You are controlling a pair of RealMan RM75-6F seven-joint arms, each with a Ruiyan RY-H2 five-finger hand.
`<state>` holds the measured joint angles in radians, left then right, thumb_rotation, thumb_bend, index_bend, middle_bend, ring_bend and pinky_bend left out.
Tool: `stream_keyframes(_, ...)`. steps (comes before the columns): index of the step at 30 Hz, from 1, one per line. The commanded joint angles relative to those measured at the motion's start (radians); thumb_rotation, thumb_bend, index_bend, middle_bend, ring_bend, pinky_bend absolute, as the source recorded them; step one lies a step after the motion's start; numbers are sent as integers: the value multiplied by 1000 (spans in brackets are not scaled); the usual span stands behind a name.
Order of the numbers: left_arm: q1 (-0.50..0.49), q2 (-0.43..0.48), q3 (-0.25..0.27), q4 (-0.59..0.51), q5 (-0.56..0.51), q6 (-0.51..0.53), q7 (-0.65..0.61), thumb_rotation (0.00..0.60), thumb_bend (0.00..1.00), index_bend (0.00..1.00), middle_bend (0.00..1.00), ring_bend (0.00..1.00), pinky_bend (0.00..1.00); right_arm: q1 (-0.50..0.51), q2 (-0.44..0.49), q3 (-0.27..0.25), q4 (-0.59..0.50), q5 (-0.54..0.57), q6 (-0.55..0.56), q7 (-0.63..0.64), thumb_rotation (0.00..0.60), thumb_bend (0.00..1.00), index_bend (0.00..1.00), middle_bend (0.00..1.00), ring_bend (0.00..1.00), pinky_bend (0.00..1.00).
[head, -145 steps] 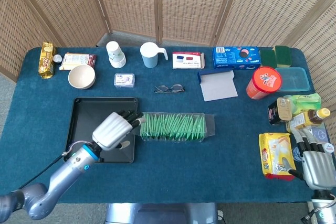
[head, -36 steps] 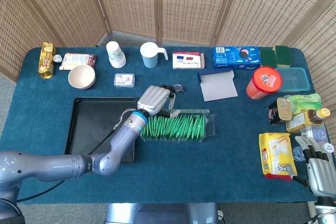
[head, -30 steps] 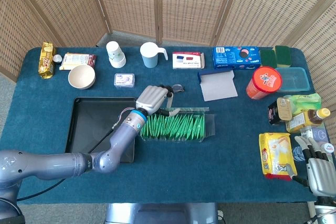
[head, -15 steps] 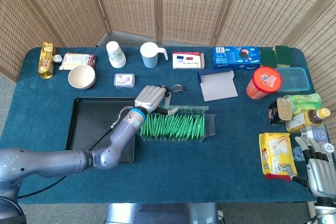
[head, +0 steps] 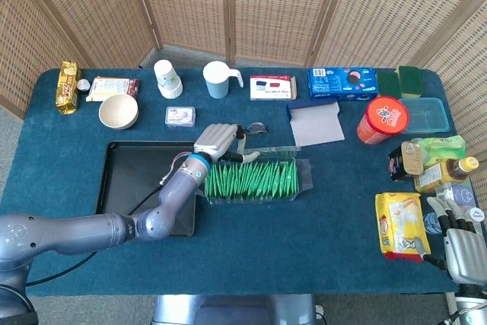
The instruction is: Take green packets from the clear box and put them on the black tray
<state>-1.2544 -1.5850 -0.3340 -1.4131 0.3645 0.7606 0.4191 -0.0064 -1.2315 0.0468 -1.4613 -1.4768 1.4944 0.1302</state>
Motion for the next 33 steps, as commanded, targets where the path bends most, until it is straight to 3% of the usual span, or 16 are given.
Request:
stream_keyframes(1, -5, 3, 6, 1, -7, 0, 0, 225, 201, 656, 318, 260, 355, -1, 0, 0, 0, 2, -1, 0, 561, 363, 115, 154, 67, 149)
stream_keyframes(12, -19, -8, 24, 22, 24, 28, -4, 203, 161, 404, 208, 180, 355, -7, 1, -1, 1, 3, 5, 6, 562, 363, 115, 155, 66, 150)
stream_keyframes(21, -4, -10, 21, 16, 77, 60, -25, 188, 159, 384, 194, 172, 355, -8, 2, 0, 0, 3, 6, 8, 562, 363, 115, 155, 66, 149)
stream_keyframes(33, -12, -30, 42, 80, 46, 81, 32, 182, 158, 380, 183, 158, 355, -14, 0, -2, -2, 2, 14, 6, 561, 363, 113, 154, 66, 149)
